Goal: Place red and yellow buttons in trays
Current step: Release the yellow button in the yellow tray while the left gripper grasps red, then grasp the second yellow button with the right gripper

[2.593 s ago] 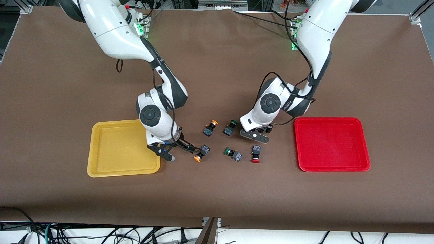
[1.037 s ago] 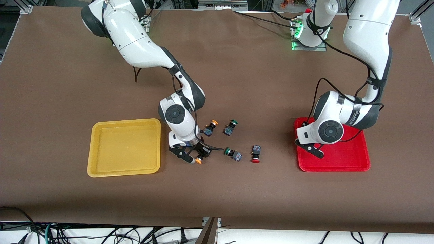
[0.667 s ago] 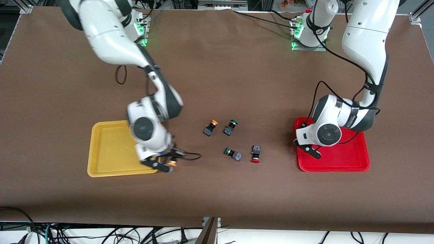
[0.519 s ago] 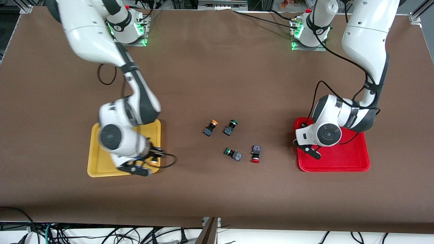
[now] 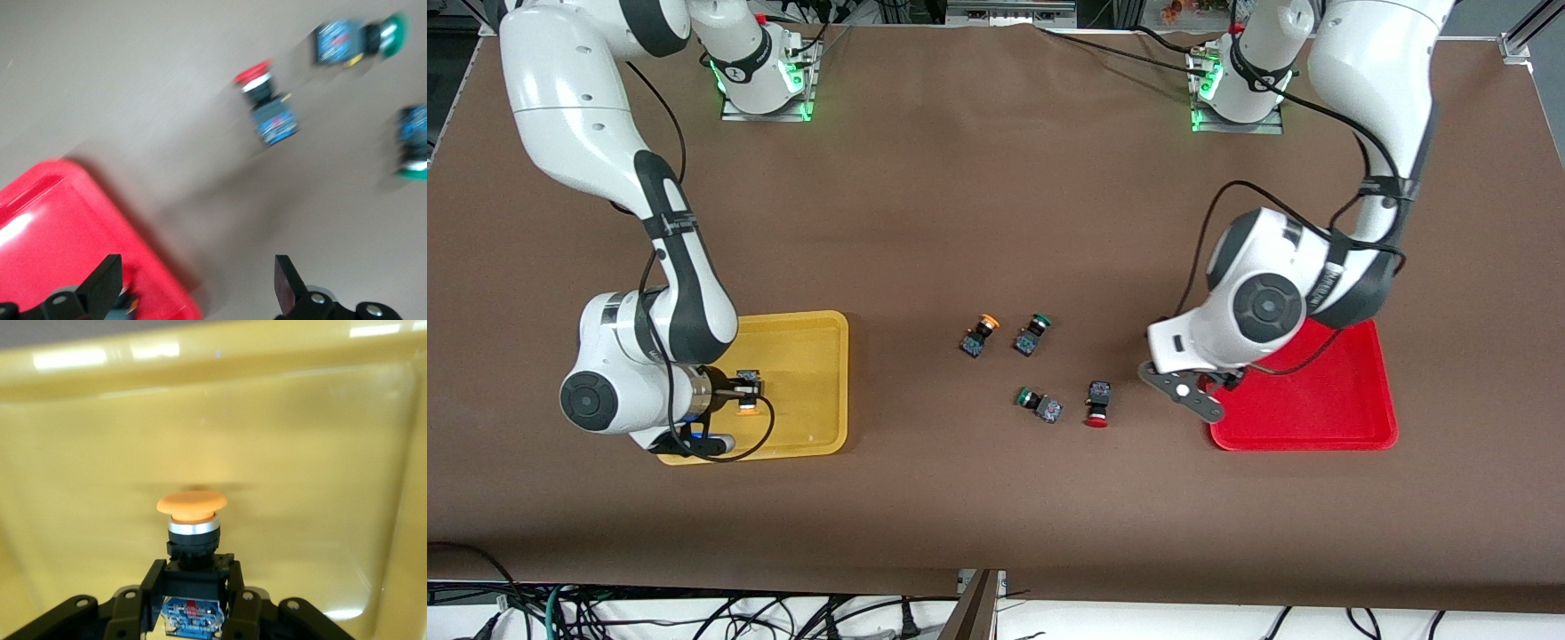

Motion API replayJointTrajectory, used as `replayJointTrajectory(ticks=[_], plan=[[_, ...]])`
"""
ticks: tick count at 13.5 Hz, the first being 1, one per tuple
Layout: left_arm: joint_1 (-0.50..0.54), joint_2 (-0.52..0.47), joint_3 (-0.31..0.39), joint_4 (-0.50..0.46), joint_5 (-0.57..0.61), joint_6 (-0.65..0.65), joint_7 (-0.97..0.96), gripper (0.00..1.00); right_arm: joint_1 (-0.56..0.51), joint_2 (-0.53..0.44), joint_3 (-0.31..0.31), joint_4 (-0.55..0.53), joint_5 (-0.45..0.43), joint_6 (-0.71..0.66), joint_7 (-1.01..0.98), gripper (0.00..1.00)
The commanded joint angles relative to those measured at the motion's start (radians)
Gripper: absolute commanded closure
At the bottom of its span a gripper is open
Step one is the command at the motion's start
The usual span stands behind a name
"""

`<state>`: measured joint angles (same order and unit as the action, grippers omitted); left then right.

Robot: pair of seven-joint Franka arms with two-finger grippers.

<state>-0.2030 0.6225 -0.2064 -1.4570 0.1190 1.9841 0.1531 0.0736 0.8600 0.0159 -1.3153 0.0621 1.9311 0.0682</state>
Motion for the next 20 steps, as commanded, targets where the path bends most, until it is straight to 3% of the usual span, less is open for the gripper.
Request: replayJointTrajectory(ticks=[1,2,3,4,5,9,12,16,20], plan=[[-0.016,0.114,0.005,0.11,-0.109,0.074,-0.015,0.0,-0.003,-0.03,-0.027,-0.068,-0.002,0.028,-0.076,1.0],[-0.016,0.126,0.007,0.089,-0.218,0.181,-0.015,0.0,-0.003,-0.029,-0.051,-0.076,-0.002,0.029,-0.091,0.98],[-0.016,0.126,0.007,0.067,-0.228,0.217,-0.015,0.0,-0.003,-0.03,-0.053,-0.076,-0.002,0.029,-0.091,0.86],[-0.027,0.128,0.005,0.06,-0.229,0.24,-0.017,0.0,-0.003,-0.03,-0.056,-0.073,0.001,0.022,-0.088,0.3],[-0.045,0.135,0.007,0.053,-0.228,0.264,-0.017,0.0,-0.001,-0.036,-0.054,-0.068,0.002,0.014,-0.079,0.0],[-0.061,0.19,0.007,0.047,-0.228,0.381,-0.015,0.0,0.049,-0.124,-0.044,-0.042,0.01,-0.093,-0.055,0.0],[-0.061,0.246,0.005,0.047,-0.228,0.514,-0.007,0.0,0.159,-0.141,-0.04,-0.035,0.016,-0.101,0.259,0.0],[-0.076,0.27,0.007,0.046,-0.217,0.567,0.005,0.0,0.322,-0.11,-0.034,-0.035,0.129,0.003,0.663,0.0],[-0.055,0.26,0.005,-0.026,-0.214,0.565,0.1,0.0,0.432,-0.062,-0.03,-0.035,0.222,0.146,0.887,0.0]])
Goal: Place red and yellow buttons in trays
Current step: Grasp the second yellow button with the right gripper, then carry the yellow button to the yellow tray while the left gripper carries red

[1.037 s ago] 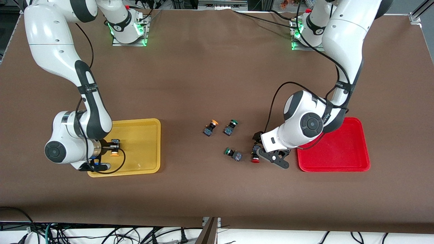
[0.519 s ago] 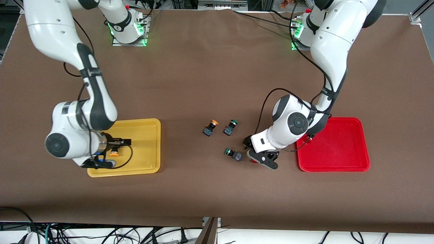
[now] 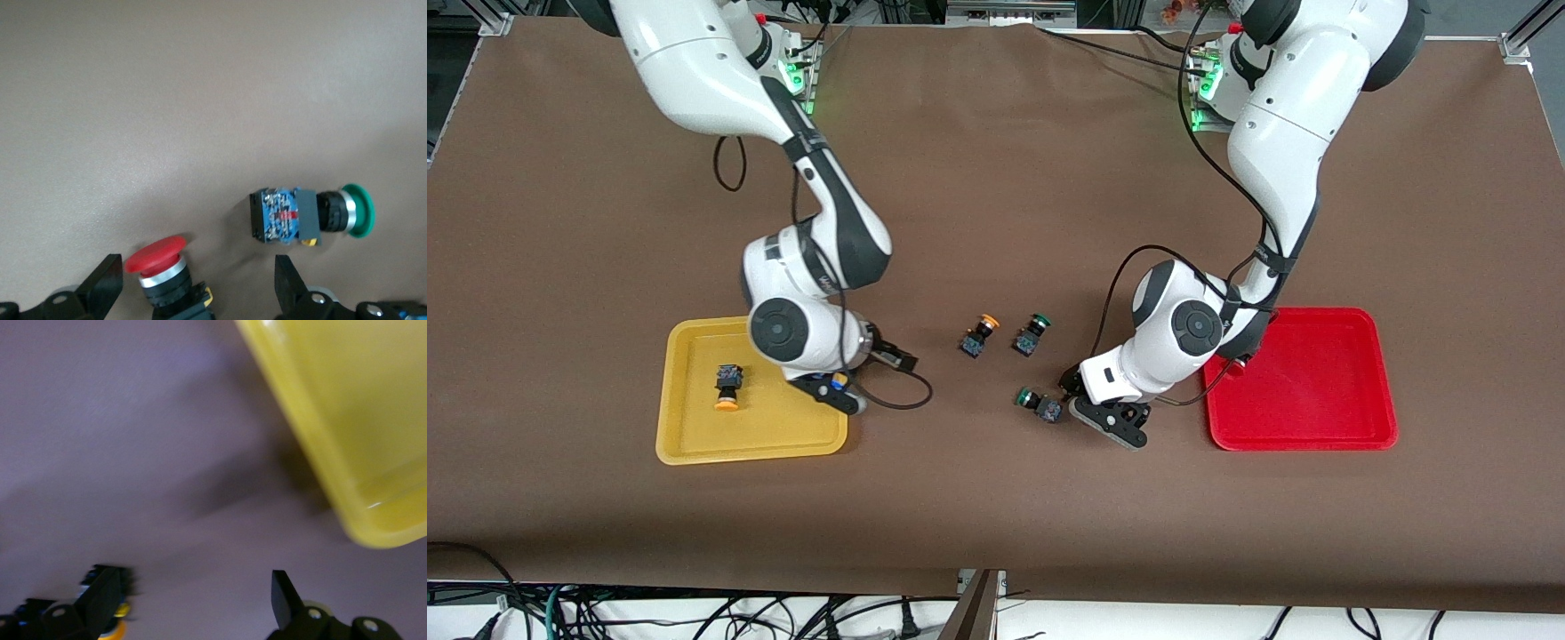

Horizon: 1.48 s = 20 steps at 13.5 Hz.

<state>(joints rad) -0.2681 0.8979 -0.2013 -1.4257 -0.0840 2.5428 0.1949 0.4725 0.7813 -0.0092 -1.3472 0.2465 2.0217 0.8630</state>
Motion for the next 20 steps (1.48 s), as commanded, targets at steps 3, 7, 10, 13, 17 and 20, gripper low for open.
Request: replayJointTrajectory(ticks=[3,7,10,13,17,20], plan=[[0.013,-0.028,0.0,-0.093,-0.011,0.004,0.063,0.0,0.092,0.055,-0.003,-0.001,0.04,0.188,0.2,0.0],[0.015,-0.036,0.0,-0.091,-0.011,-0.003,0.107,0.8,0.158,0.108,-0.003,-0.001,0.037,0.285,0.283,0.0],[0.017,-0.054,0.0,-0.087,-0.011,-0.024,0.104,0.87,0.169,0.11,-0.003,-0.003,0.04,0.285,0.284,0.0],[0.02,-0.105,0.008,-0.076,-0.011,-0.165,0.1,1.0,0.178,0.11,-0.003,-0.004,0.039,0.285,0.278,0.73],[0.081,-0.276,0.016,-0.075,-0.008,-0.531,0.101,0.98,0.176,0.118,-0.003,-0.006,0.03,0.285,0.249,1.0],[0.147,-0.347,0.034,-0.074,0.174,-0.702,0.193,0.98,0.129,0.07,-0.012,0.005,0.031,0.163,0.135,1.0]])
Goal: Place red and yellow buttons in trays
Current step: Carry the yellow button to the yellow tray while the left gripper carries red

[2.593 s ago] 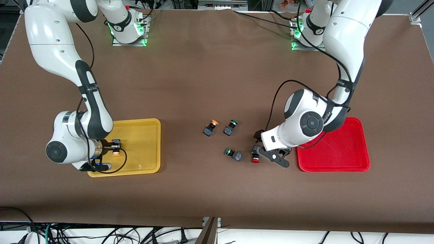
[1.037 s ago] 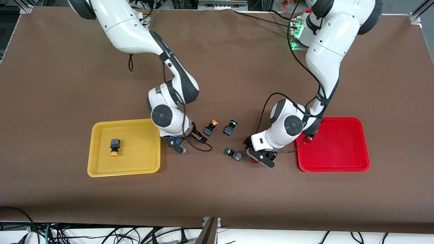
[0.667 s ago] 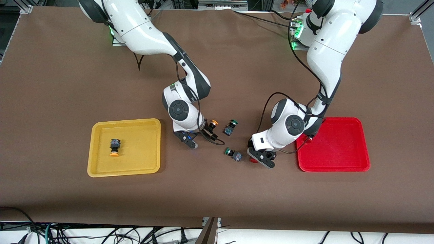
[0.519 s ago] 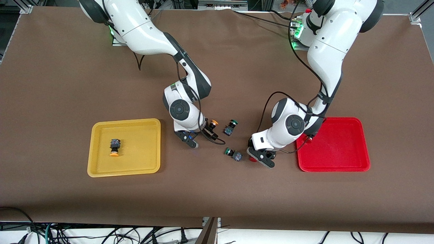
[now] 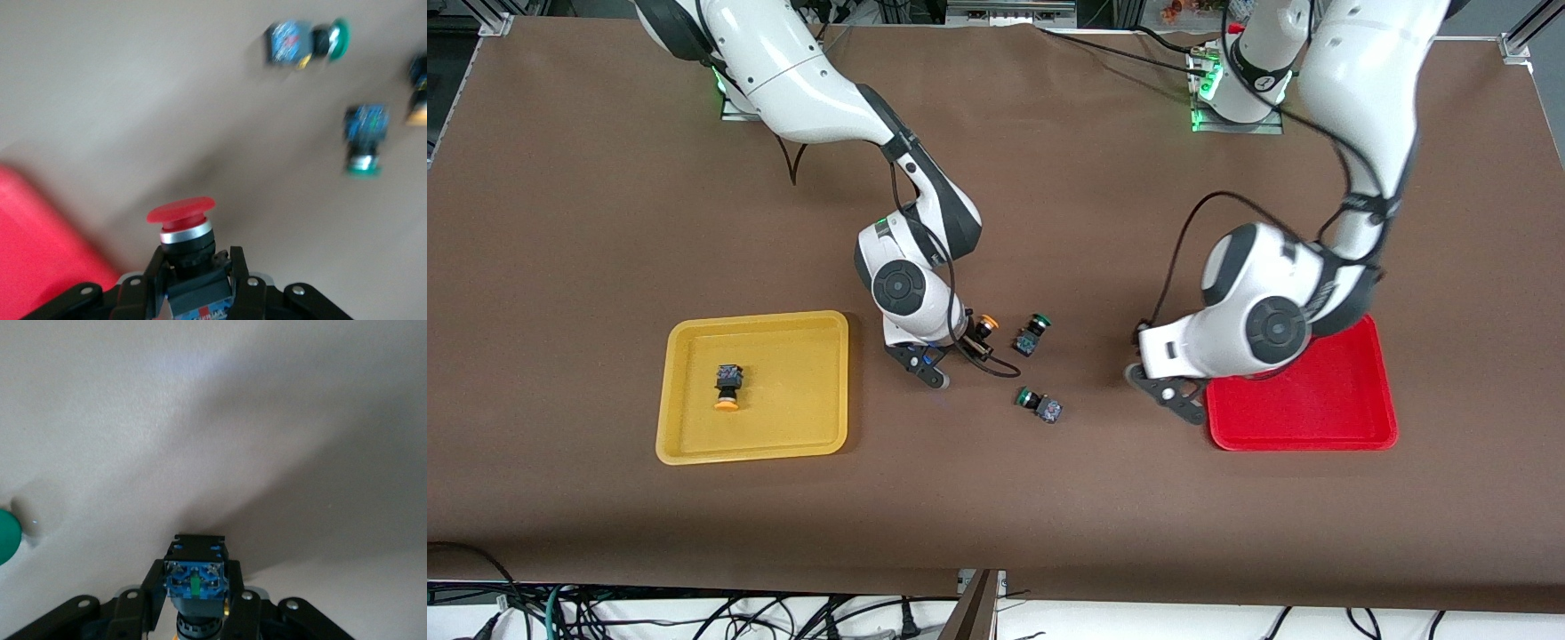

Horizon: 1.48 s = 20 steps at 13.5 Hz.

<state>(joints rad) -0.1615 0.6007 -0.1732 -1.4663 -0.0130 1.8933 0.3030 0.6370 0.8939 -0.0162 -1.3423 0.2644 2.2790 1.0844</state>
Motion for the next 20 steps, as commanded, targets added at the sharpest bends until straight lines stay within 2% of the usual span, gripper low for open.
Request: replayJointTrajectory(ticks=[1,4,5,7,9,10,11,12,13,14,15,16,18,20], plan=[[0.071,-0.042,0.006,-0.037,0.179,-0.05,0.194,0.93,-0.08,-0.065,-0.007,0.027,0.015,-0.174,-0.177,1.0],[0.21,0.027,0.005,-0.042,0.205,0.028,0.483,0.96,-0.242,-0.087,-0.007,0.064,0.01,-0.366,-0.487,1.0],[0.23,0.051,0.006,-0.046,0.208,0.059,0.555,0.96,-0.278,-0.089,-0.013,0.064,0.006,-0.383,-0.568,1.0],[0.295,0.106,0.006,-0.045,0.208,0.105,0.626,0.94,-0.321,-0.085,-0.054,0.052,-0.058,-0.385,-0.687,1.0],[0.313,0.131,0.006,-0.049,0.206,0.141,0.671,0.92,-0.355,-0.079,-0.065,0.017,-0.094,-0.385,-0.77,1.0],[0.313,0.131,0.006,-0.049,0.208,0.141,0.674,0.75,-0.358,-0.078,-0.065,0.006,-0.096,-0.385,-0.774,1.0],[0.312,0.131,0.006,-0.046,0.208,0.144,0.674,0.3,-0.358,-0.073,-0.067,-0.006,-0.099,-0.377,-0.776,1.0],[0.313,0.13,0.006,-0.046,0.206,0.144,0.674,0.0,-0.361,-0.061,-0.067,-0.011,-0.115,-0.369,-0.776,1.0],[0.312,0.125,0.005,-0.043,0.206,0.138,0.674,0.0,-0.365,-0.052,-0.067,-0.011,-0.137,-0.359,-0.778,0.83],[0.309,0.113,-0.003,-0.039,0.206,0.132,0.659,0.0,-0.367,-0.053,-0.067,-0.008,-0.157,-0.358,-0.778,0.19],[0.301,0.081,-0.006,-0.037,0.2,0.112,0.648,0.0,-0.367,-0.062,-0.067,0.001,-0.16,-0.369,-0.788,0.0],[0.289,0.049,-0.008,-0.034,0.191,0.054,0.618,0.0,-0.37,-0.081,-0.068,0.02,-0.163,-0.392,-0.79,0.0],[0.277,-0.022,-0.021,-0.016,0.191,-0.06,0.532,0.0,-0.375,-0.13,-0.085,0.082,-0.189,-0.537,-0.84,0.0],[0.277,-0.083,-0.041,0.038,0.147,-0.191,0.429,0.0,-0.381,-0.133,-0.134,0.173,-0.191,-0.697,-0.909,0.0]])
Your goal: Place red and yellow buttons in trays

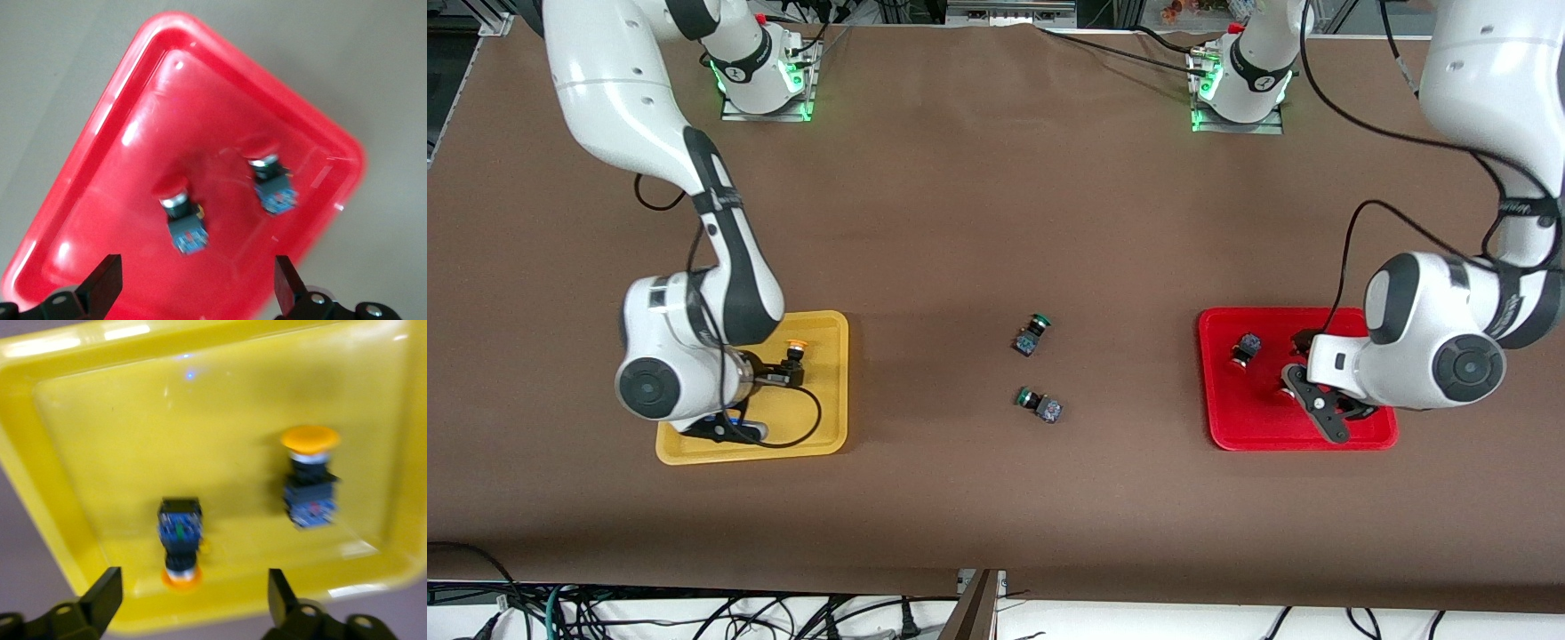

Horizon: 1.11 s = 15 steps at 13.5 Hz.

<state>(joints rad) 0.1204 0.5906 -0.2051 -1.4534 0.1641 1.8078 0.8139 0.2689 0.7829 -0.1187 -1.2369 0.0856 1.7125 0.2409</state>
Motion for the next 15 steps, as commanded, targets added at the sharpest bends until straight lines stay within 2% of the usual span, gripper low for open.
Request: replayJointTrajectory(ticks=[1,4,7,9,10,11,13,15], plan=[[-0.005,-0.098,-0.025,0.06,-0.041,-0.173,-0.149,0.0,-0.013,-0.027,-0.062,0.1,-0.013,-0.199,-0.128,0.0],[-0.008,-0.138,-0.088,0.198,-0.038,-0.364,-0.335,0.0,-0.011,-0.121,-0.14,0.135,-0.03,-0.321,-0.331,0.0],[-0.045,-0.149,-0.102,0.353,-0.032,-0.5,-0.52,0.0,-0.013,-0.261,-0.154,0.135,-0.052,-0.42,-0.411,0.0],[-0.042,-0.149,-0.086,0.421,-0.038,-0.487,-0.642,0.0,-0.013,-0.371,-0.139,0.119,-0.056,-0.461,-0.41,0.0],[-0.042,-0.165,-0.062,0.403,-0.044,-0.42,-0.707,0.0,-0.013,-0.42,-0.115,0.079,-0.072,-0.461,-0.411,0.0],[-0.053,-0.245,-0.022,0.315,-0.06,-0.362,-0.764,0.0,-0.028,-0.492,-0.077,0.016,-0.104,-0.459,-0.411,0.0],[-0.079,-0.474,0.036,0.03,-0.074,-0.285,-0.85,0.0,-0.091,-0.582,0.052,-0.061,-0.191,-0.464,-0.417,0.0],[-0.079,-0.624,0.102,-0.211,-0.106,-0.227,-0.842,0.0,-0.109,-0.646,0.074,-0.059,-0.192,-0.449,-0.413,0.0]])
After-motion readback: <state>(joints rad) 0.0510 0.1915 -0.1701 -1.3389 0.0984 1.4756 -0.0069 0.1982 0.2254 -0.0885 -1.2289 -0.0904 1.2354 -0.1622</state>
